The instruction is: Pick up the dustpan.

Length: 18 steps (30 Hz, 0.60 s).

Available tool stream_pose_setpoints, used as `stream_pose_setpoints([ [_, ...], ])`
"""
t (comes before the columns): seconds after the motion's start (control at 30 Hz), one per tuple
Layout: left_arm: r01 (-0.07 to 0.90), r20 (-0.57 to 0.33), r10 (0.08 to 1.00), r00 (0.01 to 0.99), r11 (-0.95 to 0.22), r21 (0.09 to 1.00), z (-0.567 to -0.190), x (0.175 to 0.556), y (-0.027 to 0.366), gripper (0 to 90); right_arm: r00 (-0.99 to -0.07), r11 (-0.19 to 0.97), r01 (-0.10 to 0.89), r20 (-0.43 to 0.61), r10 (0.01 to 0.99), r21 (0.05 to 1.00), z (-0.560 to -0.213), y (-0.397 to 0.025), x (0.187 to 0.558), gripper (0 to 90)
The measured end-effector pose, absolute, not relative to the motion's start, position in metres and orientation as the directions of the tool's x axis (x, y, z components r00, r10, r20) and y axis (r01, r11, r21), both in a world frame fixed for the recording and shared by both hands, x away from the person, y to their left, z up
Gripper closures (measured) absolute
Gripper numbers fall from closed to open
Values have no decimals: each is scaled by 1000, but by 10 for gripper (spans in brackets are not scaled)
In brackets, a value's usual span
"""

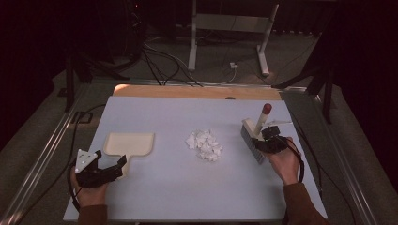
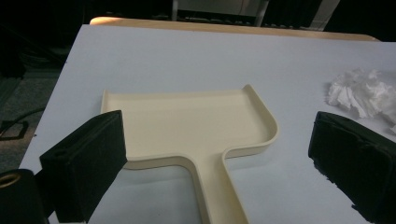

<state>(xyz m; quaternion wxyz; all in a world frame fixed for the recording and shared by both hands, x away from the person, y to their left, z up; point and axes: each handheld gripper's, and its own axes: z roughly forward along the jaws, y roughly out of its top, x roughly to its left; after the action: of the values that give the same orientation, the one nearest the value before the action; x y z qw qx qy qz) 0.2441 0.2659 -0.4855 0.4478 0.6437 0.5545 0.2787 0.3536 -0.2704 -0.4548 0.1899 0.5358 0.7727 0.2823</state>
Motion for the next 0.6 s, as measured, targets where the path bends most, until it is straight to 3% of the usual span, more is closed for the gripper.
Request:
stream_pose_setpoints([
  [0.2,465,-137,964,228,16,885,-486,244,265,51,-377,277,698,10,926,661,-458,-268,361,629],
  [0.33,467,-138,964,228,16,884,-486,244,265,51,-369,272,691,3,929,670,-459,-268,365,562],
  [0.6,470,-136,965,226,15,882,-487,245,265,53,-343,226,716,51,938,661,-462,-271,374,567],
])
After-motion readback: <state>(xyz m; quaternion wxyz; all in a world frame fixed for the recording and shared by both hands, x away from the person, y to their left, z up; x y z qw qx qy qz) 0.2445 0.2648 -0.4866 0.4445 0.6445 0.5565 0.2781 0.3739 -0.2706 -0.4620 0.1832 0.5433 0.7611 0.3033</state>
